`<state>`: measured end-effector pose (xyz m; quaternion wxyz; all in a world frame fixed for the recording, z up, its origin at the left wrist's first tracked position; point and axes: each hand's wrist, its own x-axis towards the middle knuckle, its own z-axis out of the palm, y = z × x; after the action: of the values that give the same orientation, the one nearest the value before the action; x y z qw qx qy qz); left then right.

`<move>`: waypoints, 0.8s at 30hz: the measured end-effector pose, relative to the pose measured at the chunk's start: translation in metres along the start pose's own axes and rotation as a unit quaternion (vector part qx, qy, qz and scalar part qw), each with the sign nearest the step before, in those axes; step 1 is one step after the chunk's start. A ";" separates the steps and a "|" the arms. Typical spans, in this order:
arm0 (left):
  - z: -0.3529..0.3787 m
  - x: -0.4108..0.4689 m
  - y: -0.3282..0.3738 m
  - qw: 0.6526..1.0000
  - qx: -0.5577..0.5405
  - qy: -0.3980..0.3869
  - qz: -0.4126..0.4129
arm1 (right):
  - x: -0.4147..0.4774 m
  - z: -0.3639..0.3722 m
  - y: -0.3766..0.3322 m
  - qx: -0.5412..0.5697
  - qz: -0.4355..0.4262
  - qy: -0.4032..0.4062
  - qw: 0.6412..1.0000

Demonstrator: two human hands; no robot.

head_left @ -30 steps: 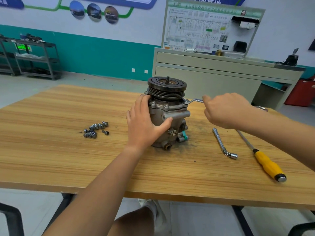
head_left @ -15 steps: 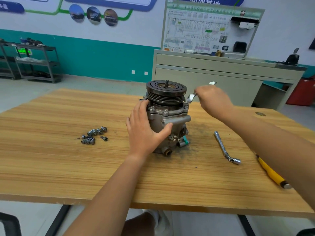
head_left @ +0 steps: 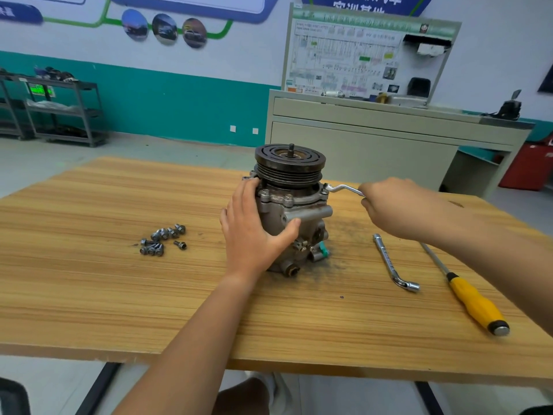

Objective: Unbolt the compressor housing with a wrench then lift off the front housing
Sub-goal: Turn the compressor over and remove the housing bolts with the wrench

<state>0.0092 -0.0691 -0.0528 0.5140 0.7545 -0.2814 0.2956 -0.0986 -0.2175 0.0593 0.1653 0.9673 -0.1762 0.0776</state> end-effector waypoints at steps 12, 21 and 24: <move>0.001 0.001 0.000 1.000 -0.009 0.008 0.008 | -0.008 -0.022 -0.026 -0.188 -0.057 -0.013 0.981; 0.005 0.001 -0.002 0.999 -0.027 0.016 0.011 | 0.000 -0.022 -0.016 -0.170 -0.053 -0.023 0.984; 0.004 0.000 -0.001 0.999 -0.030 0.018 0.013 | -0.004 -0.020 -0.023 -0.193 -0.064 -0.013 0.979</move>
<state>0.0107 -0.0720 -0.0546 0.5375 0.7296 -0.2904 0.3074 -0.0958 -0.1889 0.0701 0.3508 0.9275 -0.1281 0.0184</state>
